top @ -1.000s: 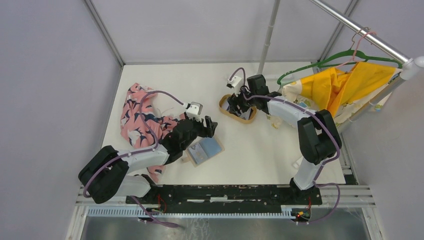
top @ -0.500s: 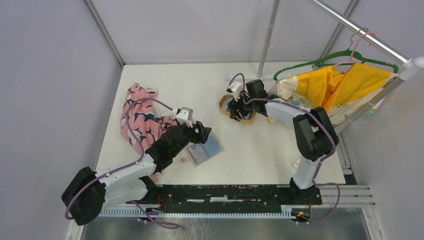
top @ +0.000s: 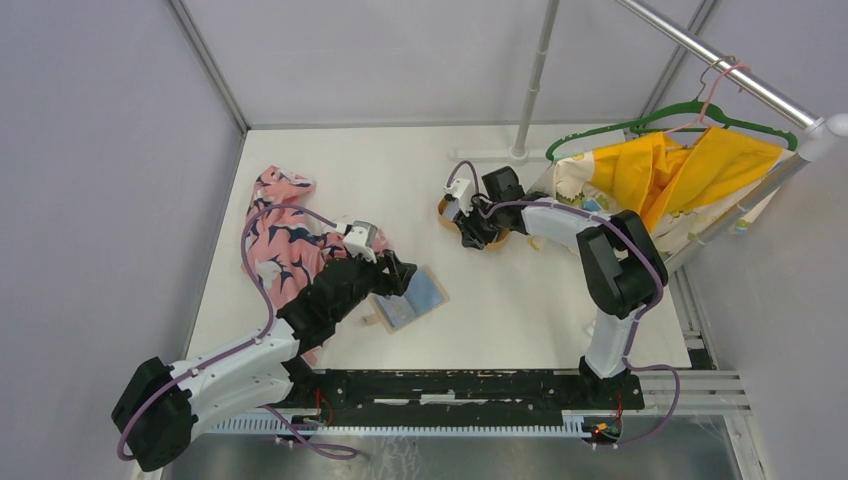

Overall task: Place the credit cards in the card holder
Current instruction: Move the storage box to the center of the board.

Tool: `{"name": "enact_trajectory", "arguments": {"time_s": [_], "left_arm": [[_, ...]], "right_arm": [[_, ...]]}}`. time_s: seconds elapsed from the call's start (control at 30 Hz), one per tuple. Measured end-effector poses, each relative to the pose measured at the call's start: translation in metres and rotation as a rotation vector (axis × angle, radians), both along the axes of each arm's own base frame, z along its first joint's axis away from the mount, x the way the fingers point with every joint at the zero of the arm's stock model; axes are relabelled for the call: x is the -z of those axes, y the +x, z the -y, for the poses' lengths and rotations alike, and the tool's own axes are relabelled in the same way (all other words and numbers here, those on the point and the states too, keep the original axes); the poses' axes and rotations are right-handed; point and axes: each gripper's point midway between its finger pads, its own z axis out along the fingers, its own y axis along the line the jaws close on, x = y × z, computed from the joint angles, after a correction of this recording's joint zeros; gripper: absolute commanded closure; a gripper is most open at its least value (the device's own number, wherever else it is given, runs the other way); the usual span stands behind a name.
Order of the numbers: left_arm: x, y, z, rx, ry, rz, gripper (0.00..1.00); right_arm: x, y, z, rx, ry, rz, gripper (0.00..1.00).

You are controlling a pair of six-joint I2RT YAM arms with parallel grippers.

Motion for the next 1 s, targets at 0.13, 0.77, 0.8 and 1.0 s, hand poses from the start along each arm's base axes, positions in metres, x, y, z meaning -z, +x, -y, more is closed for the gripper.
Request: {"name": "enact_trajectory", "arguments": {"time_s": [0.13, 0.77, 0.8, 1.0], "left_arm": [[0.006, -0.003, -0.001, 0.005, 0.017, -0.022, 0.23], [0.013, -0.014, 0.003, 0.046, -0.014, -0.061, 0.22], [0.014, -0.014, 0.003, 0.046, -0.013, -0.062, 0.22], [0.032, -0.005, 0.001, 0.005, 0.052, -0.115, 0.42]], "right_arm": [[0.001, -0.006, -0.001, -0.052, -0.024, 0.01, 0.77], [-0.025, -0.108, 0.029, -0.325, -0.104, 0.122, 0.36], [-0.036, -0.105, 0.029, -0.322, -0.095, 0.162, 0.32], [-0.097, -0.087, 0.028, -0.286, -0.006, 0.379, 0.02]]}}
